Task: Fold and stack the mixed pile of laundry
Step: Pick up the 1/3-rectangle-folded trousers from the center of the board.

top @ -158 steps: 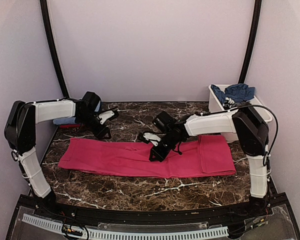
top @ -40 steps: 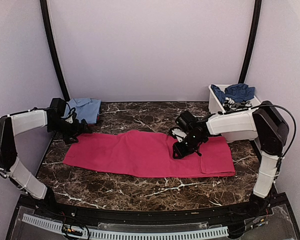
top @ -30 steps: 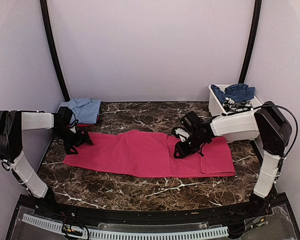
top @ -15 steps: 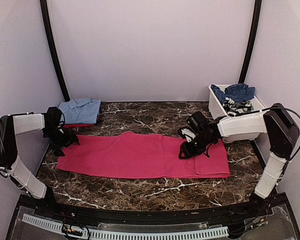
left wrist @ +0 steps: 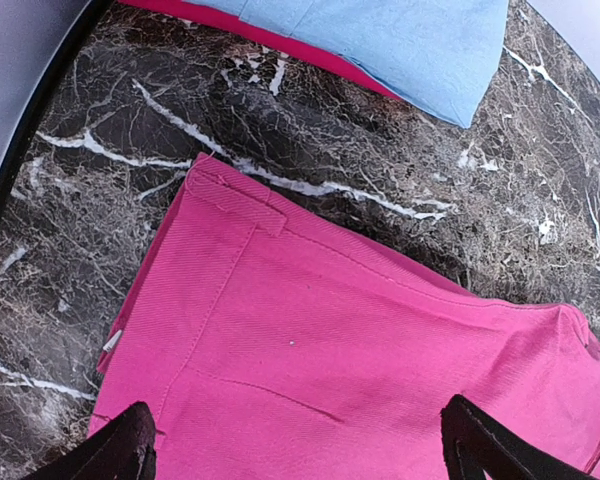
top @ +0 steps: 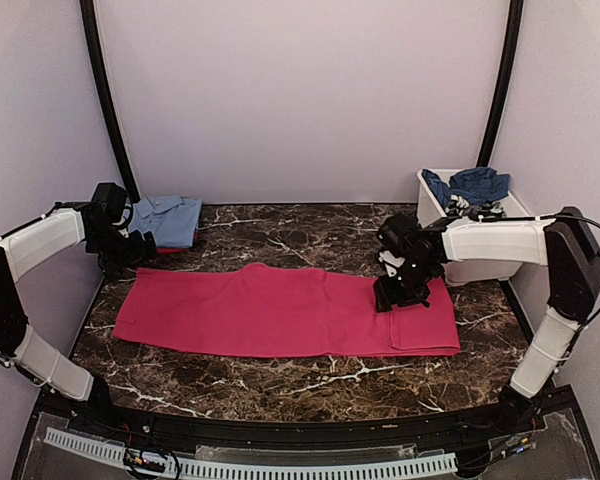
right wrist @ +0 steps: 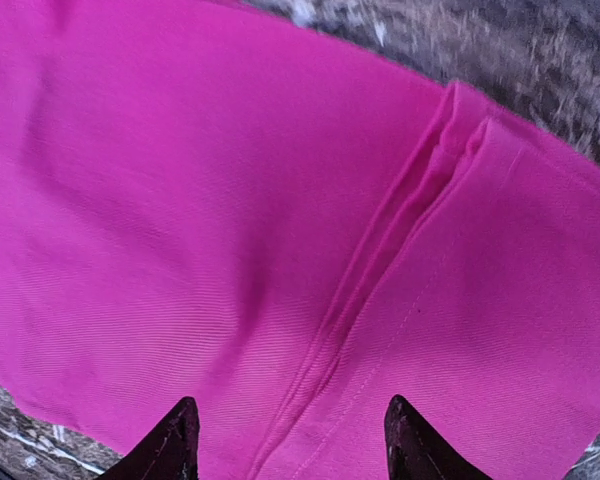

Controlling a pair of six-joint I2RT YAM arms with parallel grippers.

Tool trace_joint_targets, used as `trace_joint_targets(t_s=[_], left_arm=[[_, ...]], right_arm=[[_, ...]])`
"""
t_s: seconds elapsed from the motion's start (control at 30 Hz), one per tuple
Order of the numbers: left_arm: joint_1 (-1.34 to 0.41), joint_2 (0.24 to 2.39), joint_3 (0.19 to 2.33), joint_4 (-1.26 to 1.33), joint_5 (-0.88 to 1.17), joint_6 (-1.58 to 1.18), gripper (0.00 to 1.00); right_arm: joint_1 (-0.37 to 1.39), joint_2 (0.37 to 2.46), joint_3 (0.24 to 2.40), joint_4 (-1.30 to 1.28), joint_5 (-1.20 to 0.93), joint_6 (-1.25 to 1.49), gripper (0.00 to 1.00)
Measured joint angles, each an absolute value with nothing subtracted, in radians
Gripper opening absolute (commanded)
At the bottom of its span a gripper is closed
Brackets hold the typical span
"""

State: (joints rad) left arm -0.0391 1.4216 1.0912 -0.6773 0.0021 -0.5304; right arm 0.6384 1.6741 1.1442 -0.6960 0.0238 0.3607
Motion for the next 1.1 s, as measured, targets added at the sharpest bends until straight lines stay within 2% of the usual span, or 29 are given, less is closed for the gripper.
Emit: trace_joint_targets(t_s=[0.2, 0.33, 0.47, 0.67, 0.9, 1.1], left_arm=[[-0.039, 1.422, 1.091, -0.677, -0.003, -0.531, 0.99], [-0.039, 1.422, 1.085, -0.670, -0.006, -0.531, 0.99], [-0.039, 1.422, 1.077, -0.669, -0.010, -0.531, 0.99], [-0.039, 1.423, 1.076, -0.662, -0.010, -0.531, 0.99], [-0.039, 1.433, 1.076, -0.659, -0.009, -0.531, 0.99], [-0.033, 1.435, 1.076, -0.659, 0.007, -0.531, 0.99]], right_arm=[[0.636, 1.785, 1.150, -0.733, 0.057, 0.397, 0.60], [0.637, 1.839, 1.185, -0.753, 0.080, 0.403, 0.53], [0.650, 1.868, 1.216, -0.781, 0.131, 0.406, 0.37], [0.661, 1.859, 1.205, -0.779, 0.176, 0.418, 0.00], [0.654, 1.806, 1.187, -0.784, 0.185, 0.420, 0.00], [0.651, 1.673, 1.243, -0.848, 0.154, 0.396, 0.00]])
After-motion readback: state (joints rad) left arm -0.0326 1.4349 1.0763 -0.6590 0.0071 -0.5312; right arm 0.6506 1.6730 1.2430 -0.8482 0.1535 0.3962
